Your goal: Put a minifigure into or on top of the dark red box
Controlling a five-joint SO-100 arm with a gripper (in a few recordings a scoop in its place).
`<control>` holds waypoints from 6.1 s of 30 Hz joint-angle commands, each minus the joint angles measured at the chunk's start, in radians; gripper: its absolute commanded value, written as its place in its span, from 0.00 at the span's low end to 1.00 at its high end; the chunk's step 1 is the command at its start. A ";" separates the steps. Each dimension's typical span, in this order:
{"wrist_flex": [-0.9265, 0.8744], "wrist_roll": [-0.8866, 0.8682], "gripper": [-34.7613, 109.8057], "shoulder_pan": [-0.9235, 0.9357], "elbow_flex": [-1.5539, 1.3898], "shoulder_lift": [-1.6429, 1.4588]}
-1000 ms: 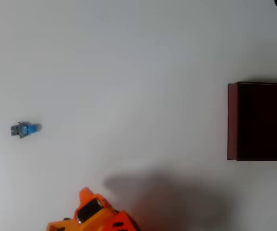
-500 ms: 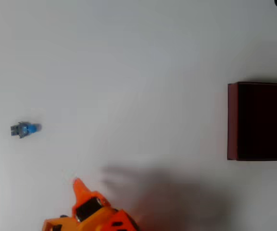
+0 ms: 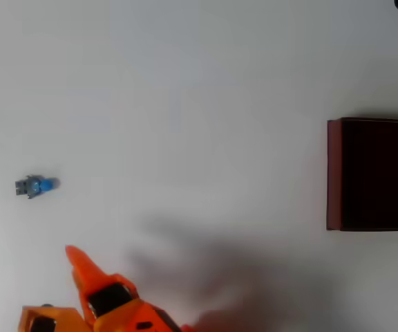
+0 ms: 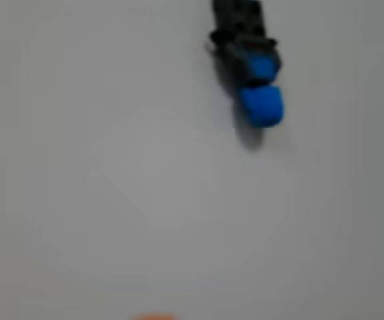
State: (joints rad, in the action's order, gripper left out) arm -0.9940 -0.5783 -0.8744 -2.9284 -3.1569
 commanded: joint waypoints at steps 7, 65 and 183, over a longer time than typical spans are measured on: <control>-0.011 -0.100 0.38 -0.015 0.620 0.888; -0.285 0.021 0.39 0.064 1.516 1.913; 0.130 0.258 0.36 1.657 1.029 1.402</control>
State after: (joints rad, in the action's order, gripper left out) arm -0.8391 -0.3206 0.8191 -1.8684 -1.6230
